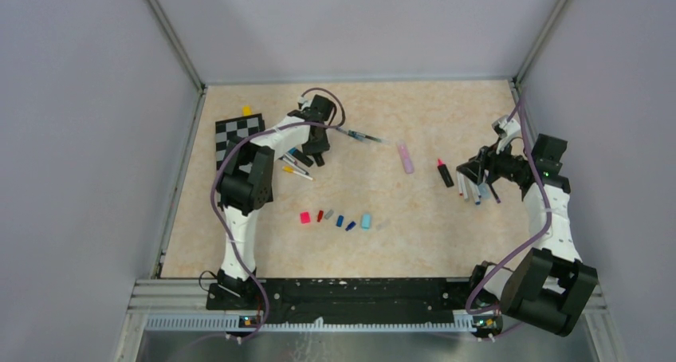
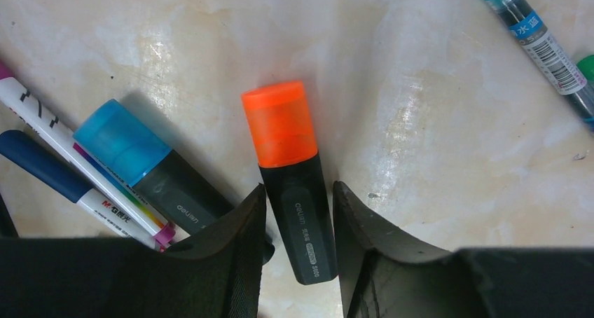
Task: Open the pen caps
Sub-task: Pick up the pen from the center of the board.
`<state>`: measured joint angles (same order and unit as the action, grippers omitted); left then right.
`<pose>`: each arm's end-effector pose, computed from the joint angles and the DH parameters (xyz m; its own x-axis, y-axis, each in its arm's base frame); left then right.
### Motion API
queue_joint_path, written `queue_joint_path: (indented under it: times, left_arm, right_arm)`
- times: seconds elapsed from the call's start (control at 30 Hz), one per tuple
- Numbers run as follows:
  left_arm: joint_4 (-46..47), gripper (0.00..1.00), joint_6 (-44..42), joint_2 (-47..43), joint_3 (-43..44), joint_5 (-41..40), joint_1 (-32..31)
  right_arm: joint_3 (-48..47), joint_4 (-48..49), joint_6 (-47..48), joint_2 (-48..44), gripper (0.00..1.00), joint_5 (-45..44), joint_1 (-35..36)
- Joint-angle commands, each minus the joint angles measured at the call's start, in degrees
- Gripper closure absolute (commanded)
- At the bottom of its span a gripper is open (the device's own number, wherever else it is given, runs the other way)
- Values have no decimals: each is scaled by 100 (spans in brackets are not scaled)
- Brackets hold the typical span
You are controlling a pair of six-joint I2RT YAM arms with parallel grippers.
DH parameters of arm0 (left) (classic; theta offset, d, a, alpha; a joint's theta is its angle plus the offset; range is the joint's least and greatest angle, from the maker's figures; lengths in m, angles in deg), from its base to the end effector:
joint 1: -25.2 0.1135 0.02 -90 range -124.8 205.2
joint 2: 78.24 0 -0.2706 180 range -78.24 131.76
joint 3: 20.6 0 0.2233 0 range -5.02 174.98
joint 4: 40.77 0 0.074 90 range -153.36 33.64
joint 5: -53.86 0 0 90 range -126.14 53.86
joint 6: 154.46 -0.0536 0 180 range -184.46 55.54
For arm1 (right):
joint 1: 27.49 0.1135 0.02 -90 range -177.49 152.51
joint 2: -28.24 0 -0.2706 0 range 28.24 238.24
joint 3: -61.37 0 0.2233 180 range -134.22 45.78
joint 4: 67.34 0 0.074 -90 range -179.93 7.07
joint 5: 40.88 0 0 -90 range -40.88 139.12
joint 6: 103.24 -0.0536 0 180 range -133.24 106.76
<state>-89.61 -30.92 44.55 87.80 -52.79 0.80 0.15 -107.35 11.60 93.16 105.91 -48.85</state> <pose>0.4064 -0.1675 0.1736 -0.8314 -0.2041 -0.5168 -0.2173 0.9755 -0.0356 0.2052 -0.0321 0.2728 -0.4312 -0.0784 -0.8988 -0.6004 0.7685 0.2210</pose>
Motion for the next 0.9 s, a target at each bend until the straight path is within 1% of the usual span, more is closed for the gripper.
queue_joint_path:
  times: [0.0,0.07,0.13,0.2,0.3,0.33,0.47,0.53,0.63,0.67,0.73,0.8,0.87]
  left_arm:
    - [-9,59,74,140,102,300,15]
    - [15,64,74,134,60,354,15]
    - [53,72,51,105,19,460,15]
    - [111,76,-37,40,-17,619,15]
    - [304,91,-272,-257,-156,948,-1]
    - [518,94,-357,-462,-346,1055,-3]
    - [1747,98,-621,-1485,-1343,1595,-7]
    - [2480,99,-722,-2103,-1921,2184,-10]
    - [4227,100,-688,-2879,-3166,3573,-12]
    - [4852,100,-487,-3094,-3575,3949,-20]
    - [5908,100,56,-3395,-4248,4383,-60]
    - [6690,100,561,-3590,-4735,4456,-212]
    - [7401,100,1039,-3720,-5124,4267,-472]
  right_arm:
    - [-51,157,65,-30,48,42,73]
    - [-52,146,65,-41,48,42,73]
    - [-60,136,64,-41,48,46,74]
    - [-59,135,60,-49,48,65,77]
    - [-32,159,29,-34,47,114,124]
    - [-15,162,9,-14,46,139,175]
    - [26,158,-3,103,44,217,537]
    - [44,174,-6,168,44,275,795]
    - [118,322,-96,245,42,507,1235]
    - [176,448,-184,244,42,605,1361]
    - [312,793,-434,213,40,781,1632]
    - [480,1231,-726,153,39,938,1865]
    - [617,1578,-949,99,38,1020,2079]
